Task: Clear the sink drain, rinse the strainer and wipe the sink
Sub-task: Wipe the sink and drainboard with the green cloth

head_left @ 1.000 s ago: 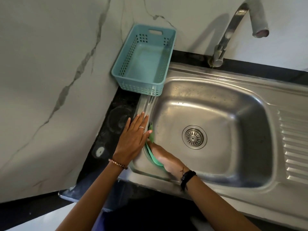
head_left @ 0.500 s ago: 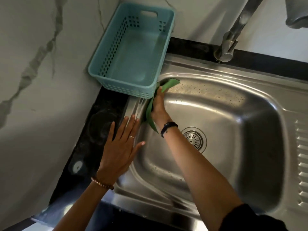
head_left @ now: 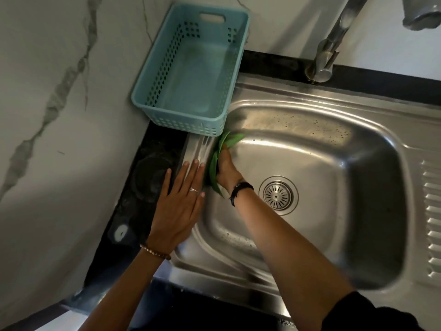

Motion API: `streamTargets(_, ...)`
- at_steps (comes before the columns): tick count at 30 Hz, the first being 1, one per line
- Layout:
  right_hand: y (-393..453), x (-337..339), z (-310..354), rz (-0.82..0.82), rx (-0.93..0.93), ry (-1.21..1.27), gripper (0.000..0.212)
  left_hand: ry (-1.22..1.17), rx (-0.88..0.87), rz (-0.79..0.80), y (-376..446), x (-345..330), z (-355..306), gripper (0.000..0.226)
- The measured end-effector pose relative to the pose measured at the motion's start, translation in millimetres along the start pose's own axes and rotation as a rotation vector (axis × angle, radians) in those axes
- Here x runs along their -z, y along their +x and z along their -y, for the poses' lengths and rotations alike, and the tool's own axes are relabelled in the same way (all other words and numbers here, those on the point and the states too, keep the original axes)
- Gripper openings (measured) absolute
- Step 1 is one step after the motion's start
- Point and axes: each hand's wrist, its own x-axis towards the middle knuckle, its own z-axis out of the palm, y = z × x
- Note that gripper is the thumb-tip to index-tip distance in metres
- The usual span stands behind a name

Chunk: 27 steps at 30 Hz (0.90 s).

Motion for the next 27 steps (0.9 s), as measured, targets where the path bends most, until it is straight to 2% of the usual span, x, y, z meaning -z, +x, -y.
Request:
streamTargets(2, -21, 7, -18, 0.045, -0.042, -0.059, 0.072, -0.018, -0.002, 0.003, -1, 1, 0, 0.053)
streamTargets(6, -52, 23, -54, 0.047, -0.089, -0.193, 0.050, -0.016, 0.000, 0.038, 0, 4, -1, 0.054)
streamTargets(9, -75, 46, -70, 0.057, -0.247, -0.235, 0.036, -0.001, -0.004, 0.062, -1, 6, -1, 0.055)
streamTargets(10, -81, 53, -70, 0.088, -0.360, -0.126, 0.026, -0.003, 0.000, 0.073, 0, 7, -1, 0.056)
streamTargets(11, -83, 63, -70, 0.094, -0.461, -0.089, 0.022, -0.010, 0.002, 0.080, -1, 8, -2, 0.057)
streamTargets(12, -93, 70, -71, 0.067, -0.477, -0.104, 0.026, -0.015, 0.001, 0.086, -1, 9, -2, 0.058)
streamTargets(13, -100, 75, -70, 0.066, -0.516, -0.186, 0.032, -0.020, 0.000, 0.091, -2, 9, -2, 0.059)
streamTargets(17, -138, 109, -51, 0.064, -0.303, -0.859, 0.040, -0.104, -0.022, 0.156, -15, 6, -14, 0.066)
streamTargets(20, -170, 152, -20, -0.044, -0.266, -1.241, 0.044, -0.152, -0.090, 0.237, -35, 5, -28, 0.062)
streamTargets(23, -193, 191, 5, -0.224, -0.312, -1.572, 0.053, -0.294, -0.069, 0.364, -50, 6, -35, 0.066)
streamTargets(27, -197, 191, 6, -0.194, -0.416, -1.452, 0.036, -0.365, -0.071, 0.469, -66, 8, -42, 0.082)
